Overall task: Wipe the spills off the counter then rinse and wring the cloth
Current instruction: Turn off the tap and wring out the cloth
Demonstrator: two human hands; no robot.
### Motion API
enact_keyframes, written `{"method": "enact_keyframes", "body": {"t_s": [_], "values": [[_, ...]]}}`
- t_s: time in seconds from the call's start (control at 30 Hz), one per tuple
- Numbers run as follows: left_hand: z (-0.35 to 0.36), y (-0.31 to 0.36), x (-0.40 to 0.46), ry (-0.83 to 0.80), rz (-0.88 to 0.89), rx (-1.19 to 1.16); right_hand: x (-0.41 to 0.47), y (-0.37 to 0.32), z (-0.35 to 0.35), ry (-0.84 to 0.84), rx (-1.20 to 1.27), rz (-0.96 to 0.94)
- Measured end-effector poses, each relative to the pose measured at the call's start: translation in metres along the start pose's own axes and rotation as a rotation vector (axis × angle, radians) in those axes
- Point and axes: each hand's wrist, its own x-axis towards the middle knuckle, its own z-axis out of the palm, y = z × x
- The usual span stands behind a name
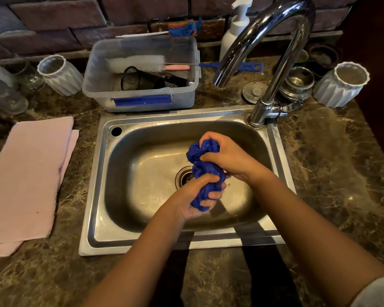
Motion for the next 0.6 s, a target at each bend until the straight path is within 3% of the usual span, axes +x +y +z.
{"method": "enact_keyframes", "body": {"t_s": [0.2, 0.33, 0.4, 0.5, 0.6], "values": [[-0.005, -0.004, -0.003, -0.061, -0.081, -0.026, 0.001, 0.004, -0.004, -0.038, 0.062, 0.051], [-0.005, -0.01, -0.001, 0.126, -0.082, 0.237, -0.004, 0.013, -0.001, -0.048, 0.102, 0.08], [-0.006, -0.012, 0.0, 0.16, -0.07, 0.258, -0.006, 0.018, 0.001, -0.018, 0.129, 0.096], [-0.012, -0.009, -0.001, 0.049, -0.082, 0.126, -0.011, 0.019, -0.003, -0.01, 0.139, 0.066], [-0.017, -0.003, -0.006, -0.172, -0.069, -0.044, -0.025, 0.022, -0.016, -0.139, 0.144, 0.063]]}}
